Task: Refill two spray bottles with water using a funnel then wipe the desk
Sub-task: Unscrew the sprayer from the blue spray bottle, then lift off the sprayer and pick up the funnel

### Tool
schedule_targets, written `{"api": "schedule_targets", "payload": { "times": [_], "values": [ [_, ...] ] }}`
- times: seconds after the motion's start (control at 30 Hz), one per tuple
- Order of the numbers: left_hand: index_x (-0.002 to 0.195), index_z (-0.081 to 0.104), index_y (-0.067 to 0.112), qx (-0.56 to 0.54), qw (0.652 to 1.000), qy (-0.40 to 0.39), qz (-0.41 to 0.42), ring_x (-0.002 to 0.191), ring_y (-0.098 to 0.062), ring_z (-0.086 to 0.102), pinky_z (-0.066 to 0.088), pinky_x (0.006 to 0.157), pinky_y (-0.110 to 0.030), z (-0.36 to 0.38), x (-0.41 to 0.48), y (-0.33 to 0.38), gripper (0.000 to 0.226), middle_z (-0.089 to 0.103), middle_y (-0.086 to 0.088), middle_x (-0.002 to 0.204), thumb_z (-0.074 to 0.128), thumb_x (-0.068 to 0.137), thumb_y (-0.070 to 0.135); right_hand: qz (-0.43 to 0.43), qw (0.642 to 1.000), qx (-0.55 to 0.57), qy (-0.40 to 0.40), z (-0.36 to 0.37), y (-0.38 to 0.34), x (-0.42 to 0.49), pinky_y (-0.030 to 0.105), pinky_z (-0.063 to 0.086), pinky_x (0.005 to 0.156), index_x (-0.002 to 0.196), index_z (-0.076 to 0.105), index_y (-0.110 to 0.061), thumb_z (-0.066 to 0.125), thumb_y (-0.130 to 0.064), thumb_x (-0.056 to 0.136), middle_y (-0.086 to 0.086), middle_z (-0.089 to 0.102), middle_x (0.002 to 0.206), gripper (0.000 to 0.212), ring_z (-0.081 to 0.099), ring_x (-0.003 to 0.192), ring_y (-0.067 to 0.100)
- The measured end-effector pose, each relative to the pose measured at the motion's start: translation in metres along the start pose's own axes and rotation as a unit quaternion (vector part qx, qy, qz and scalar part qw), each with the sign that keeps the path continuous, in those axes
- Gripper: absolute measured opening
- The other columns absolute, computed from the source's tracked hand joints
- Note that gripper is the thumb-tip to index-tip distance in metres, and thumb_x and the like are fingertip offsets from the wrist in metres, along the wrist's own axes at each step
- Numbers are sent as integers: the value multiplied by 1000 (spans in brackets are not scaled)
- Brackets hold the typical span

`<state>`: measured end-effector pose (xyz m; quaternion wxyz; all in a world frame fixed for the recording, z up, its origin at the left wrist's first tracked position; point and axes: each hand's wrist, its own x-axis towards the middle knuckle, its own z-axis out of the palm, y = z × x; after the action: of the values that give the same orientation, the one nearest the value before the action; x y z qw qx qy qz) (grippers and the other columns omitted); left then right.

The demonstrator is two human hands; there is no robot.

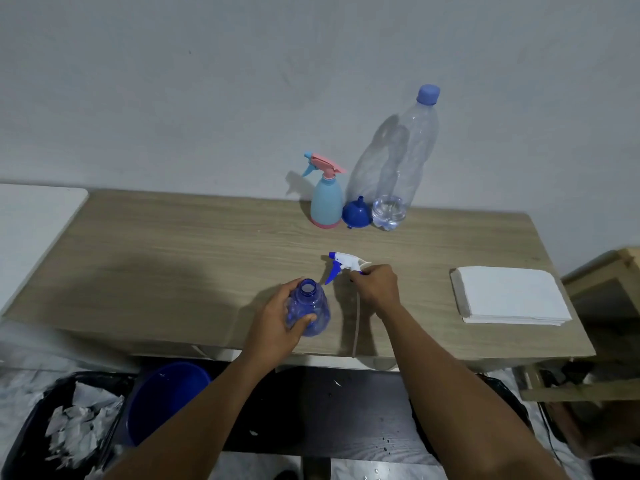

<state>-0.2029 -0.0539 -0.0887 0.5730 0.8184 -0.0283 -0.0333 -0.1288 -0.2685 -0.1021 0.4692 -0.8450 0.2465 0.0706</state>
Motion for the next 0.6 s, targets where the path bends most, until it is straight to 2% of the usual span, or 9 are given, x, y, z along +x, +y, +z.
{"api": "schedule_targets", "payload": {
  "times": [0.13, 0.23, 0.33, 0.43, 0.5, 0.6],
  "values": [
    [132, 57, 22, -3, 1000, -2, -2, 117, -3, 59, 51, 102, -32, 0, 2, 3, 62, 63, 20, 124, 81, 78, 4, 21, 1000, -17, -3, 7, 8, 5, 26, 36, 51, 59, 62, -11, 73, -31, 78, 2, 55, 57, 30, 54, 58, 18],
    [133, 56, 24, -6, 1000, -10, -13, 119, -2, 58, 51, 102, -34, -1, 2, 5, 63, 61, 25, 123, 80, 79, 4, 28, 999, -31, -6, 10, 14, 5, 26, 40, 55, 69, 70, -12, 74, -35, 79, 5, 64, 68, 26, 63, 68, 21],
    [129, 56, 33, -7, 1000, -10, -15, 119, -4, 58, 51, 102, -38, -2, 4, 7, 63, 60, 29, 122, 80, 79, 3, 31, 999, -32, -8, 13, 16, 7, 26, 41, 58, 80, 72, -12, 73, -40, 79, 5, 68, 78, 29, 66, 75, 22],
    [124, 55, 38, -11, 1000, -4, -11, 115, -4, 61, 53, 100, -36, -2, 8, 12, 64, 61, 28, 119, 80, 78, 1, 21, 999, -27, -2, 11, 14, 2, 25, 40, 53, 76, 72, -9, 75, -45, 78, 6, 67, 71, 36, 64, 68, 18],
    [124, 56, 35, -10, 1000, -3, -9, 113, -1, 61, 53, 99, -34, -3, 9, 13, 63, 62, 28, 118, 80, 77, 1, 15, 1000, -12, 19, 6, 14, -1, 27, 46, 56, 70, 71, -4, 74, -44, 79, 9, 66, 64, 41, 63, 63, 17],
    [123, 56, 34, -13, 1000, -1, -5, 113, 0, 60, 53, 99, -33, -4, 12, 14, 61, 62, 29, 118, 80, 78, 2, 5, 997, 39, 74, -4, 9, 3, 25, 46, 63, 81, 71, -9, 73, -41, 83, 1, 69, 73, 32, 67, 75, 17]
  ]
}}
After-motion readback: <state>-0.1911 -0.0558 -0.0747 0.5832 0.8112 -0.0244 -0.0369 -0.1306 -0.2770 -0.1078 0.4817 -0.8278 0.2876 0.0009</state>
